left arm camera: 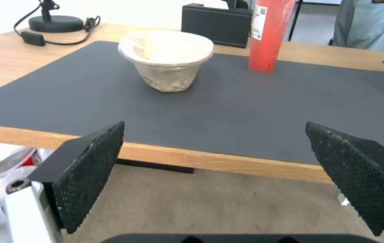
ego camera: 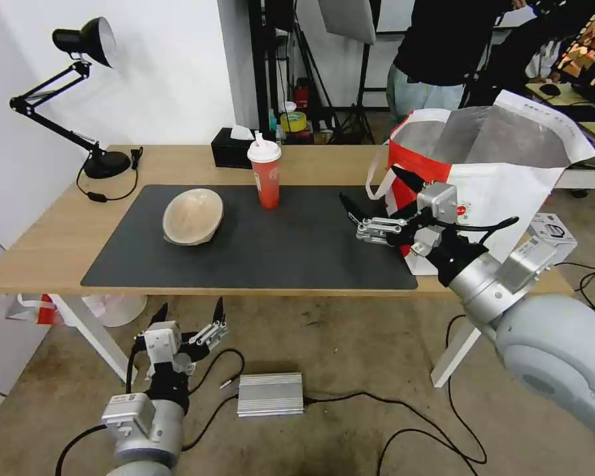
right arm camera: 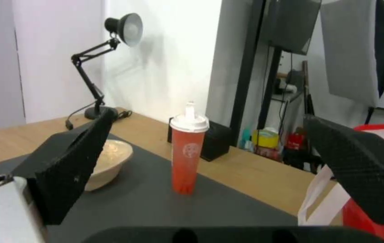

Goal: Pick up the trash from the table and place it into the takeout bag.

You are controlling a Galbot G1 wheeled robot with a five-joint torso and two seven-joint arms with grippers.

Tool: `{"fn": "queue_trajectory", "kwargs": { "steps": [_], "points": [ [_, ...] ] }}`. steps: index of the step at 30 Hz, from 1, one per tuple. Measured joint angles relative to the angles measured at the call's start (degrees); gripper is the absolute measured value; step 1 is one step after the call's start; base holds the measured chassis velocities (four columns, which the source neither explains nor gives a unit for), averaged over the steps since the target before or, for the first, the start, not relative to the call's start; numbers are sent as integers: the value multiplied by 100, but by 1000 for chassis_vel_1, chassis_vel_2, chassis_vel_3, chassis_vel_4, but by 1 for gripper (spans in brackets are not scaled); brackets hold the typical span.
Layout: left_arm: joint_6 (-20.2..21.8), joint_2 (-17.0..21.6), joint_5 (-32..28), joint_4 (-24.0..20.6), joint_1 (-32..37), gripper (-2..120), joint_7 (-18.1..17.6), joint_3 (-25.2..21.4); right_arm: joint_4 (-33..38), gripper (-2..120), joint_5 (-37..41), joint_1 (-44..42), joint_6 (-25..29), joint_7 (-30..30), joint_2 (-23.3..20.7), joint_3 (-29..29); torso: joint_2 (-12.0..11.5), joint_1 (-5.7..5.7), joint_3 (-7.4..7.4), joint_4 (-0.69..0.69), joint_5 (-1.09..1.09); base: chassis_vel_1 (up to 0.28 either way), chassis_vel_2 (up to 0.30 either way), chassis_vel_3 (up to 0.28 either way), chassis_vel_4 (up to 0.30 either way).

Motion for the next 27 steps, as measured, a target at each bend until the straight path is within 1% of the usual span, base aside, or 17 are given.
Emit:
{"fn": "queue_trajectory", "kwargs": {
  "steps": [8, 16, 20, 27],
  "points": [
    [4, 0, -27, 10, -23, 99, -1, -12, 63, 100, -295, -399, 179, 63, 110, 12, 0, 0, 0, 0, 0, 0, 0, 0, 0],
    [6, 0, -32, 10, -19, 99, -3, -6, 101, 100, -538, -756, 349, 262, 247, 49, 0, 0, 0, 0, -1, 0, 0, 0, 0],
    [6, 0, -30, 8, -6, 99, -5, 2, 143, 100, -775, -1113, 470, 393, 380, 49, 0, -1, 0, 0, 0, 0, 0, 0, 0],
    [5, 0, 15, 17, 5, 99, -19, 37, 173, 100, -934, -1315, 529, 556, 437, -23, 0, 0, 0, 0, 0, 0, 0, 0, 0]
  ]
}}
